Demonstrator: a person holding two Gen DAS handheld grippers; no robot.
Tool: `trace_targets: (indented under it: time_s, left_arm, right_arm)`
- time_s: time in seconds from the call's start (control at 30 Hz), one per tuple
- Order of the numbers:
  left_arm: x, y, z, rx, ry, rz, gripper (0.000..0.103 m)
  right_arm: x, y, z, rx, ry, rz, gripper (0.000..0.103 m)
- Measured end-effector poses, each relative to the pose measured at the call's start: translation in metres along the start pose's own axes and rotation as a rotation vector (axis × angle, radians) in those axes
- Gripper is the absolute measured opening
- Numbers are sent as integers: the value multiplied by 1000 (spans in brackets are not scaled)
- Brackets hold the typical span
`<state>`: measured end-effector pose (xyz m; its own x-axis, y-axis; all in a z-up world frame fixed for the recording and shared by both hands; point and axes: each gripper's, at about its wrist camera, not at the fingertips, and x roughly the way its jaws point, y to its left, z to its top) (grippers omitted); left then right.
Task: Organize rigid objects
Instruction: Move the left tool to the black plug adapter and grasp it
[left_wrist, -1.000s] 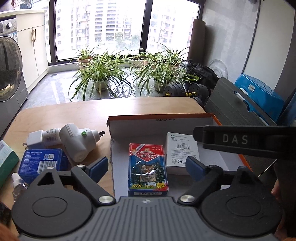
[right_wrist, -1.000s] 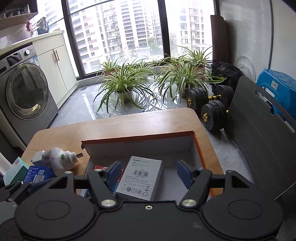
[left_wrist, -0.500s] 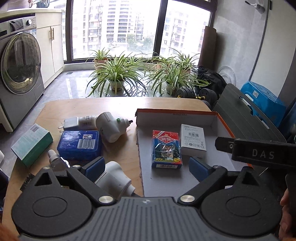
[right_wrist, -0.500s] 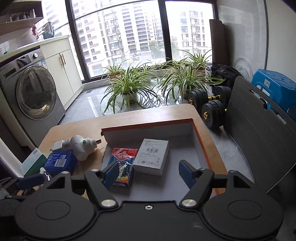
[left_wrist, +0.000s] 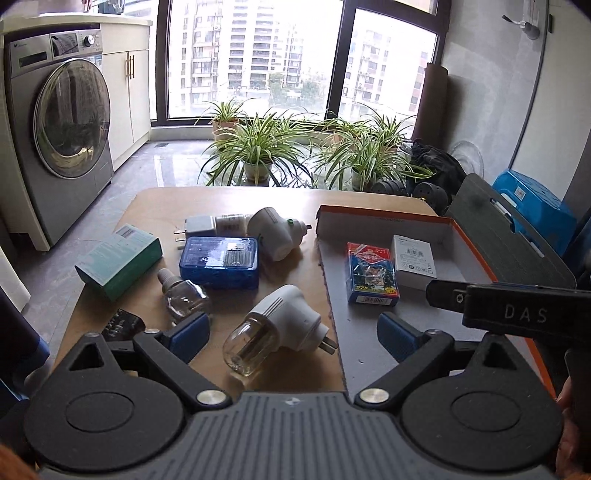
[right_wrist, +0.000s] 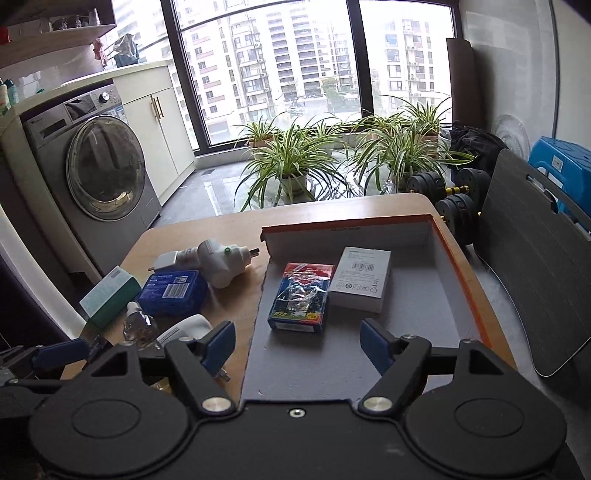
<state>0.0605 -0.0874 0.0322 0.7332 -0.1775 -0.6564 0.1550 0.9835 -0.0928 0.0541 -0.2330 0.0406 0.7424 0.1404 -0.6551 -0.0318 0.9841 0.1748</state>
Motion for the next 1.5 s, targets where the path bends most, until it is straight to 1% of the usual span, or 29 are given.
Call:
trace_targets:
  time_s: [0.33,0.6,0.83,0.93,1.03,1.1,1.2,1.23,1.27,1.3,1.33,1.37,1.4,1.43,1.47,1.5]
  left_arm:
    - [-11,35,-21,-31,12,26,100]
    - [-11,68,-37,-61,30,65,100]
    - [7,113,-45,-77,51,150,100]
    - [20,130,-41,-80,64,168,100]
    - [33,138,-36,-38,66,167,99]
    - [42,144,-34,-19,72,159,95]
    - [53,152,-31,-11,80,137,85]
    - [57,154,-31,-9,84,131,80]
    - [60,156,-30,-9,88,121,72]
    - [63,158,-30,-10,93,105,67]
    - [63,158,-30,0,80,98,64]
    - [63,159,-30,4,77,84,58]
    - [62,159,-30,10,69,64,54]
    - [62,159,-30,12,66,55,43]
    - [61,159,-30,14,63,47,36]
    - [60,157,-31,17,61,44,36]
  right_arm:
    - [9,32,-18,-57,42,60,88]
    - [17,45,-26,-88,73,86,88]
    - [21,52,-29,-81,96,114,88]
    - [23,59,-33,-90,109,122,88]
    - [28,67,-36,-98,124,129,88]
    - [31,71,-38,-90,136,136,88]
    - [36,78,-39,-83,151,136,88]
    - [38,82,-38,-81,155,135,88]
    - [40,84,-38,-77,159,135,88]
    - [42,87,-37,-69,163,136,88]
    - [45,90,-35,-50,169,138,88]
    - [48,92,-34,-30,176,140,88]
    - [52,95,-32,-10,181,140,88]
    - [57,100,-30,8,186,136,88]
    - [62,104,-28,28,192,127,88]
    - [67,108,-26,51,199,120,88]
